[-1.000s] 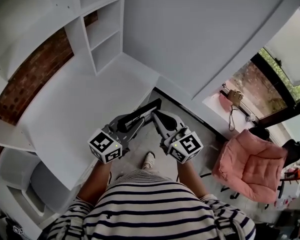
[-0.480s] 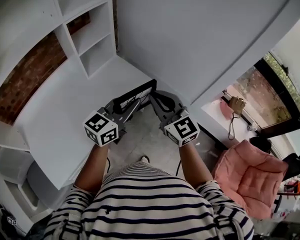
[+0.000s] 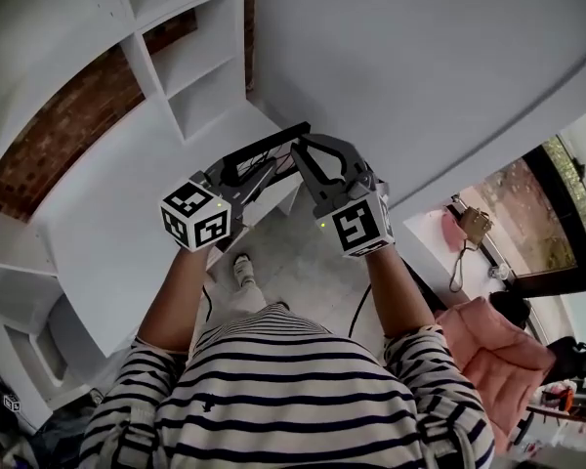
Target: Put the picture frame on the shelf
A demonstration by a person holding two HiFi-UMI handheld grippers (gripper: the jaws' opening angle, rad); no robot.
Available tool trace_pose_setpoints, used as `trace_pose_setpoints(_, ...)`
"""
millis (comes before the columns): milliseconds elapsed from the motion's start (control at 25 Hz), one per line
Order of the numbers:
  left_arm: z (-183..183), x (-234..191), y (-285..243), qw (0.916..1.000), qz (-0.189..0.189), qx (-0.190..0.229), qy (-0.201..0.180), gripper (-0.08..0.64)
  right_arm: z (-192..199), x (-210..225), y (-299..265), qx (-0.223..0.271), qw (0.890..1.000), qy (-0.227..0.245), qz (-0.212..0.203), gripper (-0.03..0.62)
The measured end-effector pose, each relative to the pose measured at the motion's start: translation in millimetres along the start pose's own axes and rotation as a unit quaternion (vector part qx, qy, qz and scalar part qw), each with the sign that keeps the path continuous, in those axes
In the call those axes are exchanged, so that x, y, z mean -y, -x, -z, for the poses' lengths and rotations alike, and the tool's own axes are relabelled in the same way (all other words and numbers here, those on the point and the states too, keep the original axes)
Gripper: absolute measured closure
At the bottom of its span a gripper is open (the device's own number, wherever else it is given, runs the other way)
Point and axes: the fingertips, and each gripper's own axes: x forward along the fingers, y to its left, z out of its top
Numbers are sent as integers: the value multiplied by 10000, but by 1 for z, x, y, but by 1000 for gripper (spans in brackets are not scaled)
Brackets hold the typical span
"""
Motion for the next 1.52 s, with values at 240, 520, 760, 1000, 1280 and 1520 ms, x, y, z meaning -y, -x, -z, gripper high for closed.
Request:
trace_pose_setpoints(240,-11,-59,-13,9999,-133,-7,46,543,-8,6,-63,-215,9860,1585,-468,509)
trace_pose_setpoints(520,-27,-139,-27,9994,-339,26,-14,543,-4,20,-147,-206,9544,2862,-818,502)
trace_pose_setpoints(760,-42,-192,-24,9985,-527,166,-55,543,0,29,-206,-216,9348,3420,-937,497)
trace_pose_setpoints(1000,-42,-231,-20,9968,-779,113,-122,541,7,30,-247,-211,9264,3552,-1228,498)
trace_pose_setpoints(1280,-43,-271,-25,9899,-1400,113,-170,541,16,40,-282,167,9187,3580,-1659,497)
trace_pose_setpoints(1520,-45,-302,-32,9760,-2173,126,-106,541,23,52,-308,744,9025,3710,-2056,497)
